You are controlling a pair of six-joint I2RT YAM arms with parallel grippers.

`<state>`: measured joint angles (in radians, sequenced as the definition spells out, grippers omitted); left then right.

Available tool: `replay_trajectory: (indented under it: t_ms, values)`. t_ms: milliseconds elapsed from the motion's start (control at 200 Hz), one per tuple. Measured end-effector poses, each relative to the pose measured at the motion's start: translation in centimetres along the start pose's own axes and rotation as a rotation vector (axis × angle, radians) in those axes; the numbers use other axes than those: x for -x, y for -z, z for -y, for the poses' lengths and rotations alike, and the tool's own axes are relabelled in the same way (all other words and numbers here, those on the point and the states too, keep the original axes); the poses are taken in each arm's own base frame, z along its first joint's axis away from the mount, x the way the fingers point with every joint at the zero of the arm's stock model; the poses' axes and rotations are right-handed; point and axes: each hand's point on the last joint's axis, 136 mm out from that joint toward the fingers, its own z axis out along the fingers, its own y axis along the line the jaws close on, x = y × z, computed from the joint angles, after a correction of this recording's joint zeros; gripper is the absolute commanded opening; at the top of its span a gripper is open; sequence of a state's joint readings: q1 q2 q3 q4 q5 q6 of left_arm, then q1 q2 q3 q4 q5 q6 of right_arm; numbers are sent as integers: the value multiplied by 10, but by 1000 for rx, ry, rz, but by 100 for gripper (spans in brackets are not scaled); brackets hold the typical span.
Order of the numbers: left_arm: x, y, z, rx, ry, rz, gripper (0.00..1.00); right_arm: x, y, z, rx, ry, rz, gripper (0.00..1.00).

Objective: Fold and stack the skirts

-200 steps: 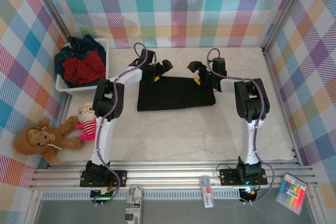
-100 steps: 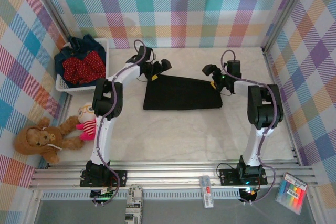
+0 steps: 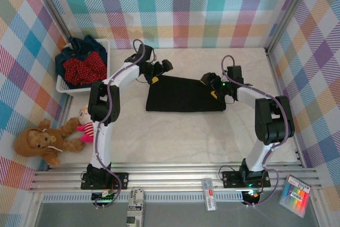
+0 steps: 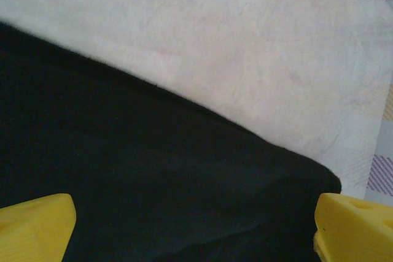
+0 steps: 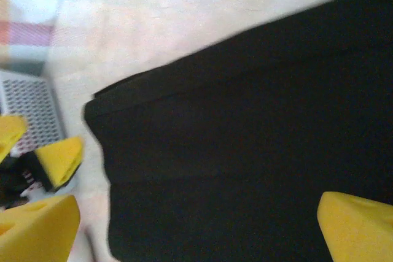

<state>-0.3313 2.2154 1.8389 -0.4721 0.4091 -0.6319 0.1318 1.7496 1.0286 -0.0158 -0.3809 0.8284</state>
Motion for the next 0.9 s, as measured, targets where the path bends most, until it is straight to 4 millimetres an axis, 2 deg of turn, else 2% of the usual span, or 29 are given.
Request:
replay_trajectory:
  t_ms: [150, 285, 365, 475, 550, 655, 725, 900]
  values:
    - [-41, 18, 4, 57, -28, -19, 100, -9, 31, 30, -122, -42, 51, 99]
    - [-88, 28, 27, 77, -99, -59, 98, -19, 60, 55, -221, -59, 119, 99]
    - [-116, 24, 40, 78, -138, -105, 92, -29, 68, 72, -265, -78, 134, 100]
    - [-154, 13, 49, 77, -169, -190, 76, -44, 67, 88, -286, -104, 101, 98]
    - [-175, 3, 53, 72, -188, -245, 65, -49, 64, 88, -272, -127, 76, 96]
    - [-197, -15, 47, 94, -190, -318, 50, -50, 58, 84, -227, -165, 71, 94]
    - [-203, -25, 41, 118, -184, -351, 46, -54, 52, 87, -208, -199, 63, 93]
    - [-213, -39, 28, 151, -165, -409, 46, -57, 45, 92, -193, -277, 53, 89]
